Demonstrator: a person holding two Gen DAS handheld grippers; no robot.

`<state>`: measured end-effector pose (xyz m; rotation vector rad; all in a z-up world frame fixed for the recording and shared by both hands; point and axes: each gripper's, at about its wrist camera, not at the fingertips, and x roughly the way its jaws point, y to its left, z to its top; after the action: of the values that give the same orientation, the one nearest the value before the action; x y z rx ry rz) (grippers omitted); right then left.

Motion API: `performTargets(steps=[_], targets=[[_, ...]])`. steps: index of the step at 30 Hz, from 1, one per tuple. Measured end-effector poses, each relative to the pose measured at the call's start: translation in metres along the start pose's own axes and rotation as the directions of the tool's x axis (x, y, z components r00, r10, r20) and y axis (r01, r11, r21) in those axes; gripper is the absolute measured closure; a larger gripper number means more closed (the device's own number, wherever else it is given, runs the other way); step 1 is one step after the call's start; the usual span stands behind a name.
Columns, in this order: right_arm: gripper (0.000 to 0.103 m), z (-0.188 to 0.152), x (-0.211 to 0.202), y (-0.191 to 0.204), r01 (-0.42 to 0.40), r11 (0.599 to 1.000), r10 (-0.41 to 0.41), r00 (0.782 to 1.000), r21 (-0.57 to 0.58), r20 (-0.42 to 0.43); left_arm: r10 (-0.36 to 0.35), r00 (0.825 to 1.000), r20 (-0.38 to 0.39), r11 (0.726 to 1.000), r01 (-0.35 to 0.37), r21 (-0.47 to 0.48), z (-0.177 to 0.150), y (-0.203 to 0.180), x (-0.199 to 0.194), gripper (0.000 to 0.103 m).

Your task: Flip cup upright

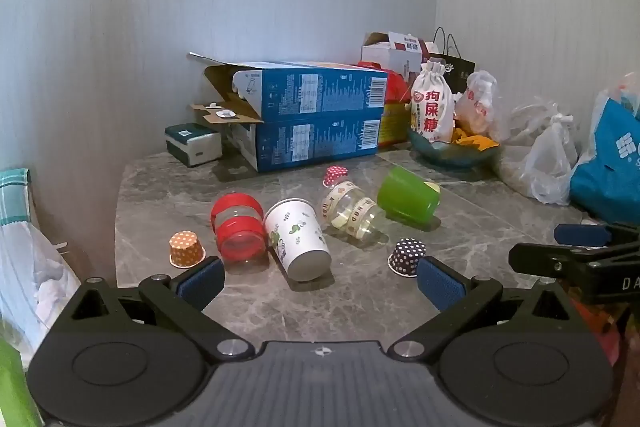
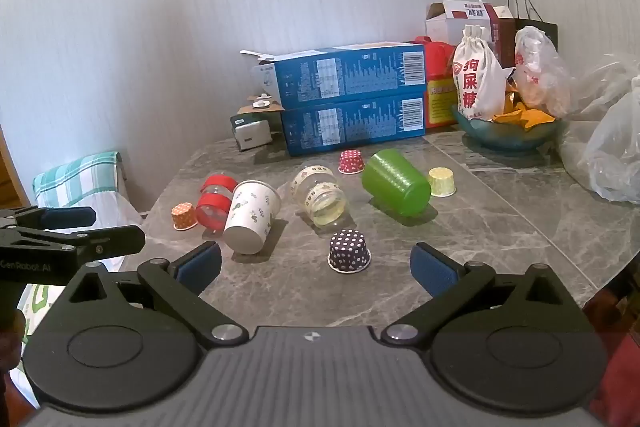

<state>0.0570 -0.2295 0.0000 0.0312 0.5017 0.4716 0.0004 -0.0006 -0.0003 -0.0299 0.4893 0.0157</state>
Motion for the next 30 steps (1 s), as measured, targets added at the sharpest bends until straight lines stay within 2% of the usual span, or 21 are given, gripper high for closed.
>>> performTargets(steps=[5, 7, 12, 14, 30], targets=[[0.001, 0.003, -0.002, -0.002, 0.001, 1.0, -0.001, 1.0, 0.004, 0.005, 0.011, 1.0, 0.004, 1.0, -0.011, -0.009, -0.001, -0.004, 0.001, 0.0], [0.001, 0.003, -0.003, -0.003, 0.004, 1.0, -0.004, 1.0, 0.006, 0.004, -0.009, 1.0, 0.014, 1.0, 0.009, -0.006, -0.002, -0.005, -0.004, 0.0], [0.001, 0.004, -0.002, -0.002, 0.008, 1.0, -0.008, 1.0, 0.002, -0.006, -0.01, 1.0, 0.003, 1.0, 0.01, -0.008, -0.004, -0.005, -0.007, 0.0], [0.001, 0.006, -0.003, -0.004, 0.005, 1.0, -0.005, 1.0, 0.005, -0.01, -0.01, 1.0, -0.021, 1.0, 0.01, -0.023, -0.003, 0.0, 0.007, 0.0], [0.001, 0.002, 0.0, -0.008, 0.009, 1.0, -0.009, 1.0, 0.009, -0.015, -0.018, 0.999, -0.036, 1.0, 0.017, -0.02, -0.001, -0.004, 0.009, 0.0]])
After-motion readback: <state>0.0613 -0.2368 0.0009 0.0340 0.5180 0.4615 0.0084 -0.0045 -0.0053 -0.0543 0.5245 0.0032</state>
